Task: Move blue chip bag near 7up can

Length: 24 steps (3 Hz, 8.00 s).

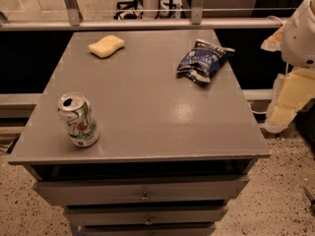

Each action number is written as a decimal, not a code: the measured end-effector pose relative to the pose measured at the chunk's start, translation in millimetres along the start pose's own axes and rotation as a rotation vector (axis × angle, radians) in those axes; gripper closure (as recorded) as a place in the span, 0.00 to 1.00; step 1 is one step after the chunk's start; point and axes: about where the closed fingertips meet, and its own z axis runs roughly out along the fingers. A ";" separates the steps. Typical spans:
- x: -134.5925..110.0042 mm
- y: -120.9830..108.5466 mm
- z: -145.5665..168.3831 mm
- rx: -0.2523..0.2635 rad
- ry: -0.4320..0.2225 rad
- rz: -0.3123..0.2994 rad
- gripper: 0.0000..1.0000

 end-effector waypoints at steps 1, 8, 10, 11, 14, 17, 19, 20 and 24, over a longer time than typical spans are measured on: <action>0.0 0.0 0.0 0.000 0.000 0.000 0.00; -88.4 -180.3 146.5 0.184 -0.252 0.198 0.00; -72.5 -207.9 179.2 0.195 -0.226 0.354 0.00; -61.2 -211.3 192.4 0.186 -0.212 0.412 0.13; -76.1 -212.5 181.9 0.168 -0.290 0.404 0.77; -157.7 -121.9 118.6 -0.023 -0.570 0.044 1.00; -189.6 -26.2 104.3 -0.190 -0.716 -0.204 1.00; -202.1 4.8 105.7 -0.242 -0.754 -0.276 1.00; -219.1 48.2 137.5 -0.320 -0.728 -0.338 0.17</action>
Offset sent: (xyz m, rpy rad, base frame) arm 0.0331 -0.0054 -0.0059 0.0479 -0.0766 0.0228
